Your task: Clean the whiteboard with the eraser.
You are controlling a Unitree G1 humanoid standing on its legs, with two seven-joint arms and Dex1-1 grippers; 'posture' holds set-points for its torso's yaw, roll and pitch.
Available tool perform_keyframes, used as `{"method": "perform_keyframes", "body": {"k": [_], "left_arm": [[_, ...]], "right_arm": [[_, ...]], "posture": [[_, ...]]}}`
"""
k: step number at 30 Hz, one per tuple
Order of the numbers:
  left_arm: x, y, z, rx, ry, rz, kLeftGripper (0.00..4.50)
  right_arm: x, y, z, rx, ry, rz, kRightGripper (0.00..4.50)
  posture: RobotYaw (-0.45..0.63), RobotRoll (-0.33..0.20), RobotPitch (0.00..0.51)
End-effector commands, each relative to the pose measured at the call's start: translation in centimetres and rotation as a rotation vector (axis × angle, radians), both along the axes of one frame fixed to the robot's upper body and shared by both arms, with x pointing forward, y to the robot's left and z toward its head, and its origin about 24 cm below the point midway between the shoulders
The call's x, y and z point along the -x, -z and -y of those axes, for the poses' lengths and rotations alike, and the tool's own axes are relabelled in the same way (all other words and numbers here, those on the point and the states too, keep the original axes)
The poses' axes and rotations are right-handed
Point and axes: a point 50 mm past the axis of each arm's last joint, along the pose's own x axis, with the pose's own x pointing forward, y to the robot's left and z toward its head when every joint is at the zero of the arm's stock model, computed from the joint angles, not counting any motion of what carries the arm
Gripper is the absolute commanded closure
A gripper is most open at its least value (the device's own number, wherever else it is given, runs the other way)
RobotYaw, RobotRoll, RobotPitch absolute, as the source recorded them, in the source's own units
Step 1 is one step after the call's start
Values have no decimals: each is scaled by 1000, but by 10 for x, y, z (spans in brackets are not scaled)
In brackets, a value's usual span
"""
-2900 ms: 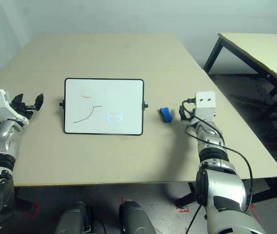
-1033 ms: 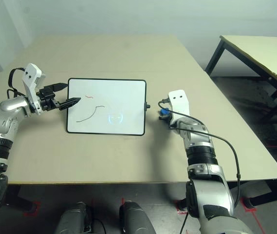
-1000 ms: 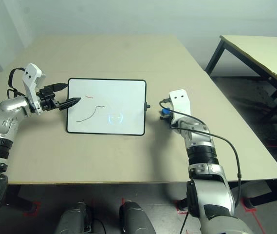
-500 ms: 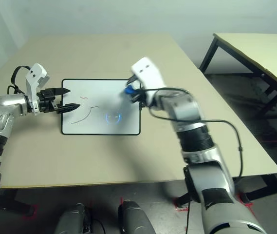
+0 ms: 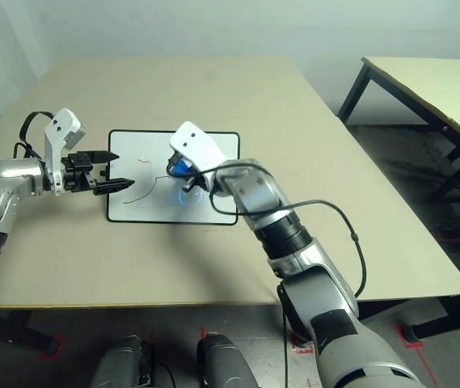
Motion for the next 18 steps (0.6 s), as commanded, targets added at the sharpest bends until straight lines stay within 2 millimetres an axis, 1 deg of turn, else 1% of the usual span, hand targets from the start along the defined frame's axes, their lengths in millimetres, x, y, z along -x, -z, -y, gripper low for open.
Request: {"method": "perform_keyframes", "body": {"k": [1, 2, 3, 8, 10, 11, 12, 15, 18], "left_arm": [[3, 0, -2, 0, -6, -4, 0], [2, 0, -1, 0, -7, -3, 0], [2, -1, -1, 0, -9, -2, 0], [3, -2, -3, 2, -17, -3, 0], [3, -2, -3, 7, -19, -6, 0], [3, -2, -3, 14, -22, -9, 0], [4, -3, -3, 20, -24, -11, 0], [4, -5, -6, 21, -34, -8, 0], [4, -6, -9, 21, -45, -4, 0]], "right_arm": [[6, 12, -5, 44, -26, -37, 3901], [6, 12, -6, 46, -26, -35, 3901], [0, 7, -6, 46, -14, -14, 3901], [-32, -27, -5, 17, 63, 115, 3901], [-38, -31, -5, 17, 74, 134, 3901], [-39, -29, -5, 24, 72, 133, 3901], [-40, -28, -5, 29, 70, 131, 3901], [-29, -15, -7, 60, 32, 85, 3901], [-8, 1, -11, 86, -31, 25, 3901]], "posture": [[-71, 0, 58], [-68, 0, 58], [-67, 0, 57], [-66, 0, 53], [-66, 0, 52], [-64, 0, 51], [-63, 0, 51], [-62, 0, 51], [-65, 0, 51]]}}
